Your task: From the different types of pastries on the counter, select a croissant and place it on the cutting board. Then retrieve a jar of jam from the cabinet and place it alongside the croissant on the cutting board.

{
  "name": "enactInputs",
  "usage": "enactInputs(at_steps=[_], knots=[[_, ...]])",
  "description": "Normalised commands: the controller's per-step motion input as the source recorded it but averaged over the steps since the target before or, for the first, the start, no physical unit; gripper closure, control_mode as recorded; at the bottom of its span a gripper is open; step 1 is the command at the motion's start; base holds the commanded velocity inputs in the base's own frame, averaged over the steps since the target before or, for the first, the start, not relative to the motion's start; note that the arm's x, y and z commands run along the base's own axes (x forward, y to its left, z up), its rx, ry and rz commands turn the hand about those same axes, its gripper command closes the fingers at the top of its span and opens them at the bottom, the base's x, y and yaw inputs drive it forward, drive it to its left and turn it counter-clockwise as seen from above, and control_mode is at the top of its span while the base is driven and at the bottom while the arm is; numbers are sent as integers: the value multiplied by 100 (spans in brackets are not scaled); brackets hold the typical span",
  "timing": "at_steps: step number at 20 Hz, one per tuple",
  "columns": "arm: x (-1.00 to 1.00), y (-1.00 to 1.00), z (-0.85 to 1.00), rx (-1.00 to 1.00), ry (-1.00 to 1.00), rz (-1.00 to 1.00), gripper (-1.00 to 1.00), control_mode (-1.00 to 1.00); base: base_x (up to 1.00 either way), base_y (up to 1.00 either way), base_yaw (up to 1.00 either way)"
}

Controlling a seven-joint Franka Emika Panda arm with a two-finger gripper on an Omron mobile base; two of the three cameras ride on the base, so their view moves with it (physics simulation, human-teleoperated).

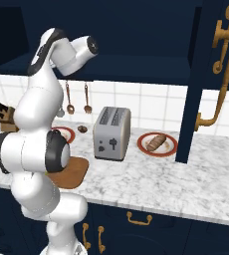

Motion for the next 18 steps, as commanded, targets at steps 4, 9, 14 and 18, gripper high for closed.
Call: enactInputs(at_steps=[4, 9, 14, 18], knots=[[44, 5, -7, 0, 0, 3, -100, -100, 0, 0, 0], [35, 13, 0, 0, -1, 3, -100, -100, 0, 0, 0], [37, 27, -7, 0, 0, 5, -100, -100, 0, 0, 0], [44, 35, -19, 1, 0, 3, 100, -100, 0, 0, 0]])
